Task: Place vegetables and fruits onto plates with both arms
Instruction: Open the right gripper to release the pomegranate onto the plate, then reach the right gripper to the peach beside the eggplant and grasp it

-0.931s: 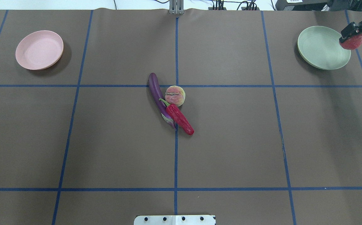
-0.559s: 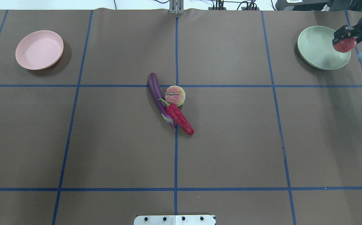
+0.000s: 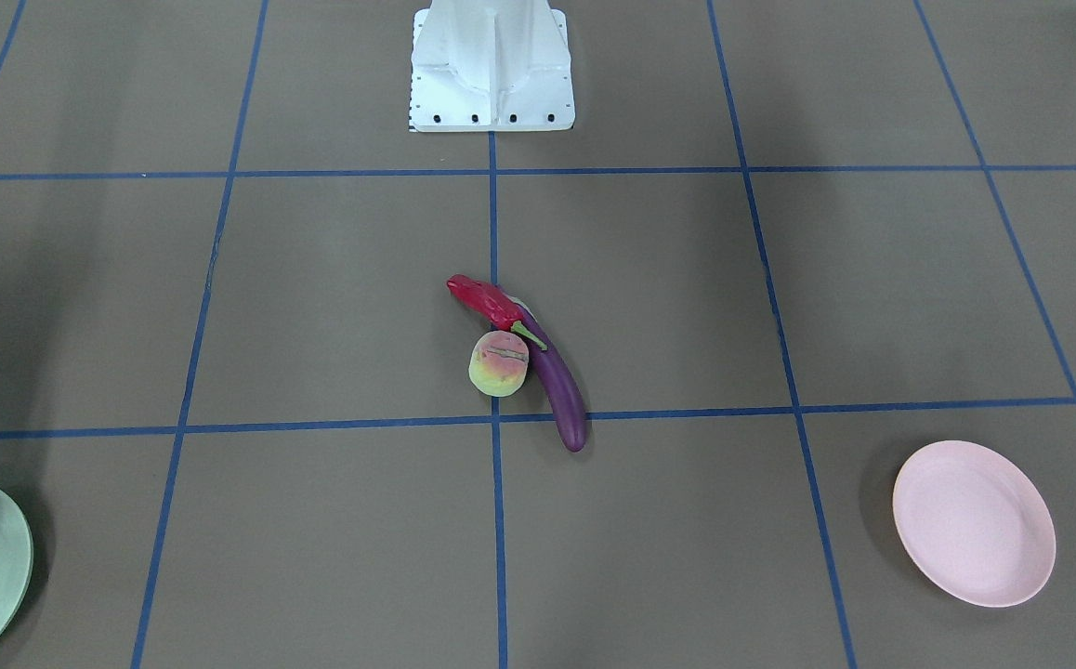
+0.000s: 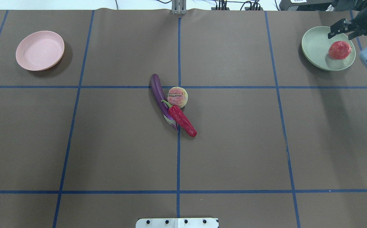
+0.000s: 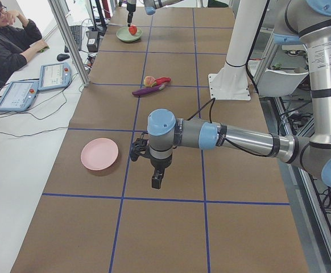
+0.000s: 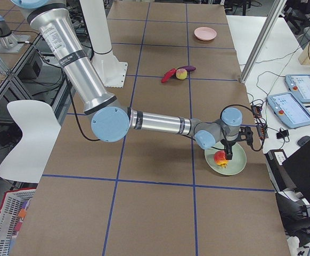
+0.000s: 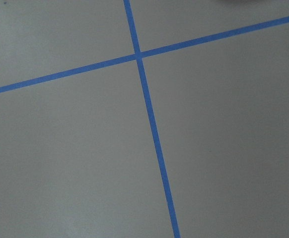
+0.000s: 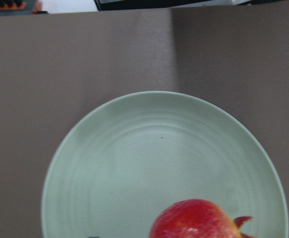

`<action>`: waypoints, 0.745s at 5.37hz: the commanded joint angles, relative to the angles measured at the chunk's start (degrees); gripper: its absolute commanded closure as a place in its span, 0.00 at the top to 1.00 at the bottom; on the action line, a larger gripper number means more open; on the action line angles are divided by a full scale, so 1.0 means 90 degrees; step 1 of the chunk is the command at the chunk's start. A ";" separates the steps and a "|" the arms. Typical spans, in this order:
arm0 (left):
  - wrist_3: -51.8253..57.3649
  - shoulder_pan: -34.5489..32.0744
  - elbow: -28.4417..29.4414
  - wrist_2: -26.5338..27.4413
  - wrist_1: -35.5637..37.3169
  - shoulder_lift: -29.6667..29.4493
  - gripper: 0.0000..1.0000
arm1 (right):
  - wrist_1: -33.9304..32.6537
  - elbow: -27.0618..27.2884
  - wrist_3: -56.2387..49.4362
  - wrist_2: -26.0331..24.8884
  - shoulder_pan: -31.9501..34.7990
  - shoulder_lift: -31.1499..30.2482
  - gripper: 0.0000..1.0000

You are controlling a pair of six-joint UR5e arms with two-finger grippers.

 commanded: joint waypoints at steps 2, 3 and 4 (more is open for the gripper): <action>-0.0007 0.0000 -0.0015 -0.0019 0.0000 0.0000 1.00 | -0.0868 0.2068 0.0062 -0.0625 -0.1180 0.0054 0.98; -0.0007 0.0000 -0.0006 -0.0019 0.0009 0.0010 1.00 | -0.1934 0.2412 0.0285 -0.1782 -0.2242 0.0519 0.98; -0.0007 0.0000 -0.0006 -0.0019 0.0000 0.0010 1.00 | -0.2960 0.2396 0.1263 -0.2412 -0.2939 0.1452 0.98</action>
